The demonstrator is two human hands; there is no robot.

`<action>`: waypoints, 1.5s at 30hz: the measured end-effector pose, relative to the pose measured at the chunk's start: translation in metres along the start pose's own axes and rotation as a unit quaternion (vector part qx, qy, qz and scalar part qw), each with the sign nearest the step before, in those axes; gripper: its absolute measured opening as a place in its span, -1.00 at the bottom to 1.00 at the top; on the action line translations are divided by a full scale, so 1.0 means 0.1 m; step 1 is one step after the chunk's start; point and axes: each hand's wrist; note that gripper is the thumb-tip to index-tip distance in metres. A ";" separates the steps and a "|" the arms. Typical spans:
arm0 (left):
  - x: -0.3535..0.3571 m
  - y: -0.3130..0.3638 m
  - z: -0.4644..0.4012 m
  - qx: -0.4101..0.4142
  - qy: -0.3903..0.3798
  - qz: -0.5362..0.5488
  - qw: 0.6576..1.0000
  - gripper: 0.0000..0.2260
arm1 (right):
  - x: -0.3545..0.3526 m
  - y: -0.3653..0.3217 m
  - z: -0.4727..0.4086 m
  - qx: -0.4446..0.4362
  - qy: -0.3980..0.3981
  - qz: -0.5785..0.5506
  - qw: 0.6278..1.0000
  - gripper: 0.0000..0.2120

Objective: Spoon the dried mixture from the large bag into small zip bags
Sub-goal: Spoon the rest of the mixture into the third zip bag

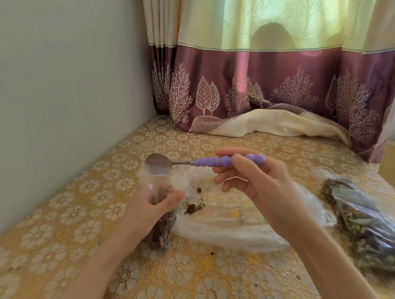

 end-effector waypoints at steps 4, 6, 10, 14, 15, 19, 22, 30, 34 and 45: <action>-0.15 -0.01 -0.03 -0.053 -0.088 0.014 0.995 -0.58 | -0.03 0.01 -0.04 0.019 0.052 -0.052 0.997 -0.79; -0.25 -0.03 -0.05 -0.072 -0.114 0.022 0.991 -0.51 | -0.07 0.01 -0.06 0.016 0.119 -0.071 0.990 -0.79; -0.38 -0.06 -0.10 -0.085 -0.208 0.037 0.974 -0.37 | -0.13 0.06 -0.07 -0.067 0.219 0.051 0.972 -0.71; -0.39 -0.09 -0.10 -0.100 -0.184 0.048 0.977 -0.57 | -0.16 0.18 -0.03 -0.101 0.251 0.188 0.944 -0.62; -0.39 -0.10 -0.10 -0.105 -0.170 0.046 0.979 -0.60 | -0.17 0.21 -0.01 -0.100 0.249 0.210 0.940 -0.63; -0.37 -0.11 -0.11 -0.117 -0.145 0.030 0.982 -0.63 | -0.22 0.28 0.01 -0.083 0.241 0.243 0.936 -0.62; -0.35 -0.11 -0.10 -0.116 -0.144 0.024 0.982 -0.60 | -0.21 0.32 0.02 -0.060 0.238 0.246 0.937 -0.60; -0.34 -0.12 -0.09 -0.108 -0.135 0.047 0.984 -0.46 | -0.19 0.46 0.08 0.055 0.239 0.171 0.954 -0.63; -0.32 -0.14 -0.08 -0.107 -0.136 0.064 0.983 -0.48 | -0.13 0.52 0.12 0.118 0.248 0.102 0.956 -0.66; -0.30 -0.18 -0.08 -0.091 -0.136 0.043 0.986 -0.55 | -0.20 0.42 0.14 0.243 0.252 0.033 0.936 -0.64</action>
Point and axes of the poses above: each hand's wrist, its own z-axis away from the middle knuckle, its own x-axis out of the palm, y = z × x, and after that the axes turned 13 degrees about y, right-handed
